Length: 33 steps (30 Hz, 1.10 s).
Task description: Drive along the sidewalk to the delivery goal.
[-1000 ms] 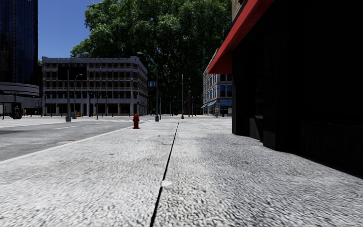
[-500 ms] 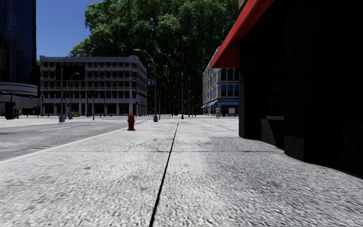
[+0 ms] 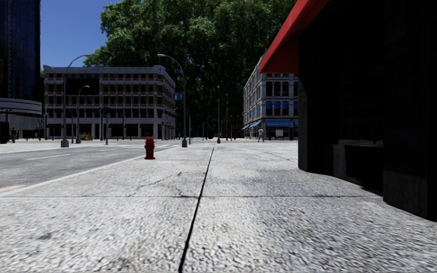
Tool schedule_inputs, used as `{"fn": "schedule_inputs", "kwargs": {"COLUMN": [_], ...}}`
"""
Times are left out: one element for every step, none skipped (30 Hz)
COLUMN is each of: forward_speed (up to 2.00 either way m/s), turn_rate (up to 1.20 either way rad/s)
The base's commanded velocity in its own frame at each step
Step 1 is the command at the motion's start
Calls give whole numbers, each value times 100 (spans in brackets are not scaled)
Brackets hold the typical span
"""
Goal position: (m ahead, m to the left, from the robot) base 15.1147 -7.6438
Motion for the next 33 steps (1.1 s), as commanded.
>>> {"fn": "schedule_inputs", "kwargs": {"forward_speed": [178, 178, 178, 178, 178, 178, 178, 178, 178, 178, 178, 178, 178, 178, 178, 178, 178, 178, 178, 178, 178, 178, 178, 178, 178, 178, 178, 178, 178, 178, 178, 178, 178], "turn_rate": [-32, -32, -32, -25, -3, -3, 0, 0, 0, 0, 0, 0, 0, -2, -2, -7, -9, -11, -12, -12, -12, -12, -12, -12, -12, -12, -12, -12, -12, -12, -14, -22, -27]}}
